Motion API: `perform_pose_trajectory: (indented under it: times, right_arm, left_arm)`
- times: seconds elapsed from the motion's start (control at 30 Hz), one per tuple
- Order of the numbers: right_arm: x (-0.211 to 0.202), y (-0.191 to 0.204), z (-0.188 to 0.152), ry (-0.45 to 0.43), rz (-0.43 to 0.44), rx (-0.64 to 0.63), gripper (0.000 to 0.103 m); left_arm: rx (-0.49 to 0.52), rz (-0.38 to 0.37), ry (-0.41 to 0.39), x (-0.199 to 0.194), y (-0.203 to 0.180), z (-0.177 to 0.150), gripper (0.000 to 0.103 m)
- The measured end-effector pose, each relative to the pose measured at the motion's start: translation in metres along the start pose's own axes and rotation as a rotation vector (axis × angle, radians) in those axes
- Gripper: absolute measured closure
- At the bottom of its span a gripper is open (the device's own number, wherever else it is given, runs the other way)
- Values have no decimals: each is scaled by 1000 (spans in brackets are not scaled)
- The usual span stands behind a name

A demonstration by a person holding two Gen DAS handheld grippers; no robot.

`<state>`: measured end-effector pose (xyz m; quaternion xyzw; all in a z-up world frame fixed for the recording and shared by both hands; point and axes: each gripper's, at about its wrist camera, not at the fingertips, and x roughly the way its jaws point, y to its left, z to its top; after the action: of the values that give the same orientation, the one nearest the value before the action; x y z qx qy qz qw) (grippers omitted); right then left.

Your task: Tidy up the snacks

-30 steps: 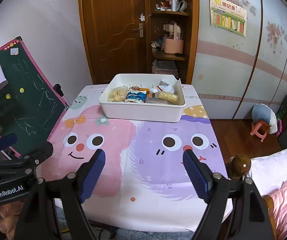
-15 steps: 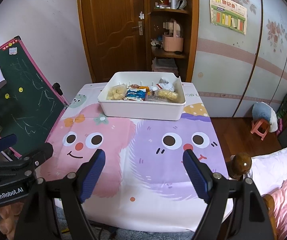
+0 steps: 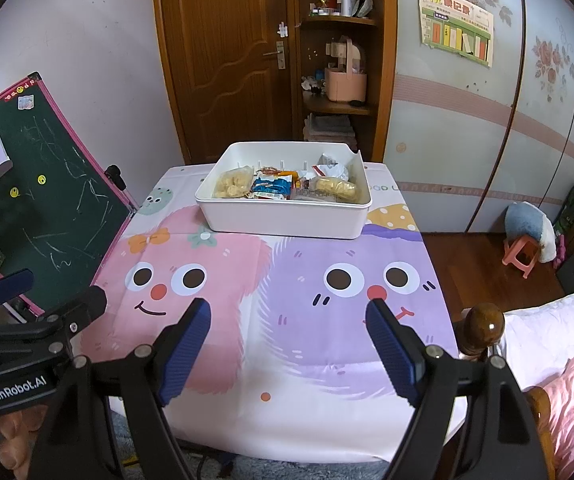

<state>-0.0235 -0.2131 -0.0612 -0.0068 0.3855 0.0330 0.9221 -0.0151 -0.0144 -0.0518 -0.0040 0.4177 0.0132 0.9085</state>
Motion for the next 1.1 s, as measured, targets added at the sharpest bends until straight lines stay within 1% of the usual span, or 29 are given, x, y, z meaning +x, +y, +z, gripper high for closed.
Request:
perform_pose_trajectory:
  times: [0.87,1.1]
  right_arm:
    - [7,4,-7,23,5,13,22]
    - [9,6,-9,35,3,16,22]
  left_arm:
    - [13,-2,8,5,-2,-6,0]
    - [16,-7,25,5,2,-7,0]
